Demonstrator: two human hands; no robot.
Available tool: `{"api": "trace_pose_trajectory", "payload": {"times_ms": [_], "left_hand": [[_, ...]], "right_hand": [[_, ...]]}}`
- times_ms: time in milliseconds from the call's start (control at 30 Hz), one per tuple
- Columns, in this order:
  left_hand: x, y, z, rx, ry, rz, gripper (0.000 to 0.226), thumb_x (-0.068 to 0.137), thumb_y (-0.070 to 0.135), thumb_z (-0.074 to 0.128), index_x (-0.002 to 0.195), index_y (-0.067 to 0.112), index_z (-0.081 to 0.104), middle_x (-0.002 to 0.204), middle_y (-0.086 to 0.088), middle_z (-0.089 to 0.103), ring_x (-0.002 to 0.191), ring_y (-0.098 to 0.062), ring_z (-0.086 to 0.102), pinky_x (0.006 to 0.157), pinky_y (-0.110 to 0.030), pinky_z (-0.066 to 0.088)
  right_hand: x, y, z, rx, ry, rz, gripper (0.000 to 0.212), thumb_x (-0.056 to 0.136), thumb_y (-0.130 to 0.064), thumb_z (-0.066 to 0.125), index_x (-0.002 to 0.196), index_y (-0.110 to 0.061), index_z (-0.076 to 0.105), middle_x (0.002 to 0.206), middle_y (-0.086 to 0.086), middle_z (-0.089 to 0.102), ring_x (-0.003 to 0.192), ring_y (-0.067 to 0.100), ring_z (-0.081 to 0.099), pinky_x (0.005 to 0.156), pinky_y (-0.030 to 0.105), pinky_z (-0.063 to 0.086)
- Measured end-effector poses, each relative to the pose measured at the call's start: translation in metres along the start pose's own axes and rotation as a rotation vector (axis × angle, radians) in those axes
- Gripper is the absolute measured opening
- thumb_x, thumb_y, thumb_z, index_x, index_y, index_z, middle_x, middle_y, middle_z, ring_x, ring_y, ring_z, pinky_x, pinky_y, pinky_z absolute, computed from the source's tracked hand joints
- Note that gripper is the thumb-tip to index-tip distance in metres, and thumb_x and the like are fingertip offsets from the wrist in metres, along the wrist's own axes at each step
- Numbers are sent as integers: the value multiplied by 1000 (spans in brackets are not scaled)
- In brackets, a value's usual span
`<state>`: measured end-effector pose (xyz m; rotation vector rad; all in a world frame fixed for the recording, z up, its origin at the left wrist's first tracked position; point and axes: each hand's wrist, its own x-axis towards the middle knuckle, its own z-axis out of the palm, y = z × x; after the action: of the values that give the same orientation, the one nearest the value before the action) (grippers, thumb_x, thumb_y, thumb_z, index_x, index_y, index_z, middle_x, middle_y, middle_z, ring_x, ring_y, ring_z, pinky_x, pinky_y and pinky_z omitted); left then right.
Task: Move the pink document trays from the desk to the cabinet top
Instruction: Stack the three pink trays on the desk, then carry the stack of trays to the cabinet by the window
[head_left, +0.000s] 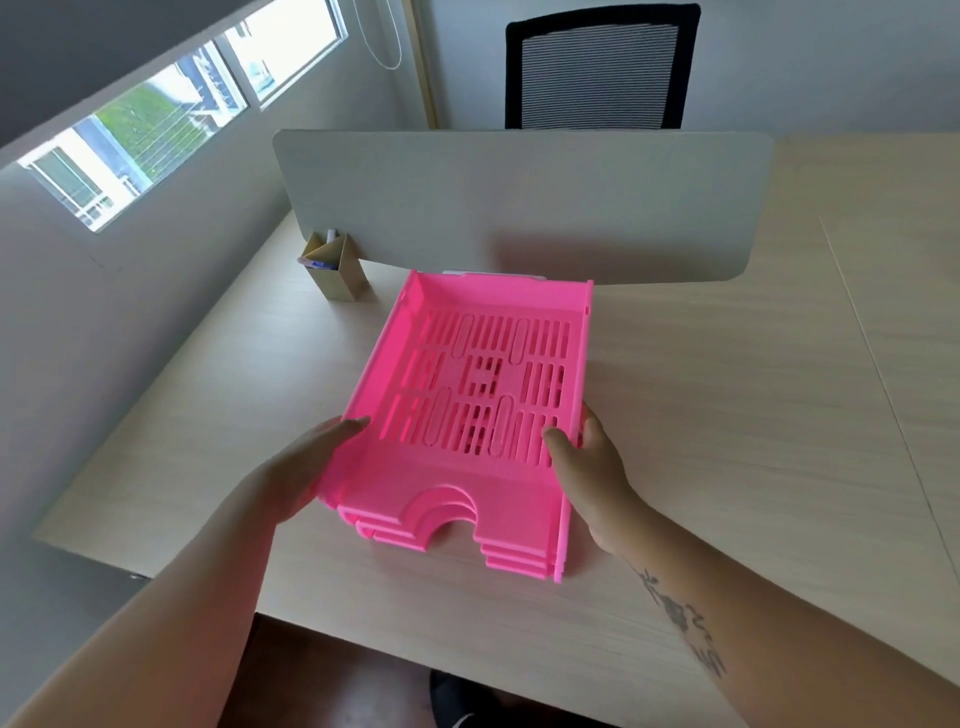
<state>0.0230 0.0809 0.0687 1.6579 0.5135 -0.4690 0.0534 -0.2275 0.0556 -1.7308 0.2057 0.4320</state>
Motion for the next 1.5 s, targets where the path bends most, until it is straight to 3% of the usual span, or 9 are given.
{"api": "trace_pose_trajectory", "payload": {"times_ms": [167, 300, 400, 467, 567, 733, 1000, 1233, 1500], "left_hand": [[-13, -42, 14, -198, 67, 59, 83, 65, 52, 78, 138, 20, 52, 118, -11, 75, 111, -31, 68, 90, -39, 59], [-18, -69, 27, -146, 204, 47, 78, 47, 66, 83, 112, 33, 58, 100, 6, 80, 113, -22, 64, 110, -45, 38], [-15, -80, 35, -218, 222, 67, 85, 51, 74, 77, 119, 29, 53, 108, -5, 77, 114, -28, 65, 107, -47, 44], [-11, -81, 40, -240, 222, 96, 64, 71, 62, 66, 122, 25, 54, 107, -6, 75, 114, -34, 63, 101, -48, 47], [-4, -81, 38, -213, 215, 136, 41, 88, 41, 50, 123, 21, 57, 94, 2, 78, 106, -33, 64, 99, -51, 48], [-3, -54, 34, -216, 195, 159, 59, 82, 58, 54, 124, 18, 64, 106, -11, 78, 103, -37, 70, 98, -54, 50], [-16, 12, 37, -390, 316, 204, 55, 79, 49, 59, 124, 18, 60, 115, -22, 71, 101, -43, 70, 87, -68, 54], [-74, 57, 17, -494, 513, 357, 36, 76, 51, 60, 105, 31, 63, 101, -10, 74, 102, -38, 70, 95, -62, 51], [-208, 31, -18, -658, 900, 434, 54, 67, 59, 66, 113, 31, 65, 107, -15, 77, 98, -39, 73, 92, -62, 53]], "right_hand": [[-33, 21, 2, 89, -61, -94, 55, 97, -27, 53, 147, -41, 35, 127, -4, 63, 101, 12, 66, 83, 37, 57], [-55, 58, 11, 32, -98, -136, 91, 80, -67, 61, 154, -46, 11, 159, -9, 33, 144, 13, 35, 117, 53, 30], [-62, 71, 27, 70, -38, -130, 85, 83, -62, 60, 148, -61, 4, 163, -20, 18, 149, 5, 23, 121, 48, 20], [-65, 73, 38, 138, 39, -115, 79, 85, -58, 57, 144, -67, 6, 162, -23, 15, 148, 2, 21, 122, 42, 19], [-63, 78, 48, 221, 114, -83, 83, 83, -57, 55, 154, -45, 14, 162, -16, 24, 147, 5, 26, 122, 44, 21], [-49, 52, 42, 317, 274, 12, 77, 74, -55, 57, 146, -33, 42, 141, -1, 57, 127, 18, 56, 110, 48, 42], [-46, -1, 26, 346, 300, -83, 58, 74, -49, 54, 131, -38, 54, 115, 5, 70, 105, 32, 68, 90, 56, 54], [-52, -61, 23, 408, 49, -253, 54, 76, -47, 54, 130, -43, 52, 115, 3, 70, 102, 28, 70, 87, 56, 56], [-88, -127, 72, 307, -356, -379, 51, 76, -51, 53, 126, -44, 54, 111, -6, 69, 104, 20, 69, 89, 48, 56]]}}
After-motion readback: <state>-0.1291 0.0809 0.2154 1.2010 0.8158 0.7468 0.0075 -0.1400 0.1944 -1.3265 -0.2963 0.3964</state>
